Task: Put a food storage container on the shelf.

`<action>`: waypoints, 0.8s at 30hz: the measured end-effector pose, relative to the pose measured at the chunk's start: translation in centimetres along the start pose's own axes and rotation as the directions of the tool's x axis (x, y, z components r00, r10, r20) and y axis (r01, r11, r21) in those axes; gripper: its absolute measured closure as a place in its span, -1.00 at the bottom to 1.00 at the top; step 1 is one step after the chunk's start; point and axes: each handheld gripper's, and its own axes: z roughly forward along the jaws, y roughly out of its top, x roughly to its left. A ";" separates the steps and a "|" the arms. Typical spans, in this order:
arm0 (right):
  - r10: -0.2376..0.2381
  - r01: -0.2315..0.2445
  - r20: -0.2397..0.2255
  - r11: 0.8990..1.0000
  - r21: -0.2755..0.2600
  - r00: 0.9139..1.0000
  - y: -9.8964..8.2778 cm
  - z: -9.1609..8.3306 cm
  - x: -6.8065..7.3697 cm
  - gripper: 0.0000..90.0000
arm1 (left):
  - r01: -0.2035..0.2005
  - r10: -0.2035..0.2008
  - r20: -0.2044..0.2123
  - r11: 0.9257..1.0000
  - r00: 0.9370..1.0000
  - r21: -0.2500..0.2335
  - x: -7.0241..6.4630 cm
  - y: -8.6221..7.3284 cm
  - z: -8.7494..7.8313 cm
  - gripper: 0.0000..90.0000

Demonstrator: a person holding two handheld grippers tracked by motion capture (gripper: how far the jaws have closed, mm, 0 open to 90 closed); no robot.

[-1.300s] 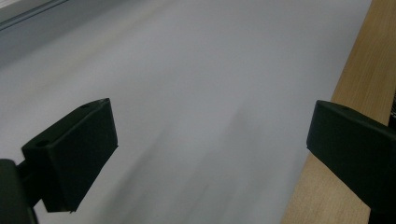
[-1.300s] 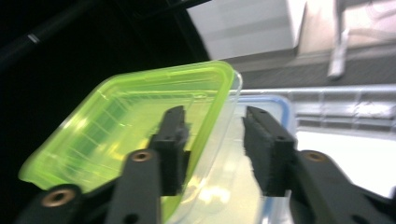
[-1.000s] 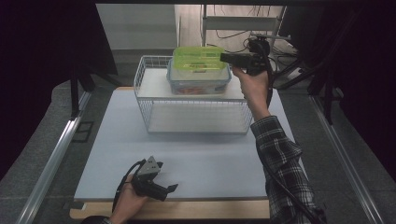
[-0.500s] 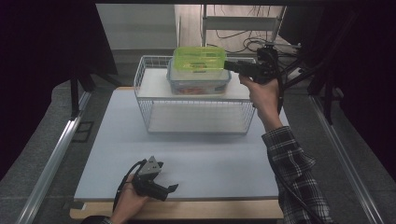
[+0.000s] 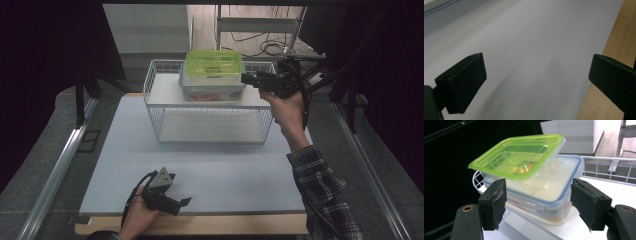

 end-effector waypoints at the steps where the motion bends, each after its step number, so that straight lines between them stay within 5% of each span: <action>1: -0.003 0.003 -0.003 1.000 0.003 1.000 -0.1 -0.1 0.0 -0.36 | 0.000 0.000 0.000 1.000 1.000 0.000 0.0 0.0 0.0 -0.96; 24: -0.050 0.053 -0.050 0.998 0.045 0.997 -3.9 0.0 -0.1 -0.53 | -0.001 0.001 0.000 1.000 1.000 0.001 0.0 0.0 0.1 -0.96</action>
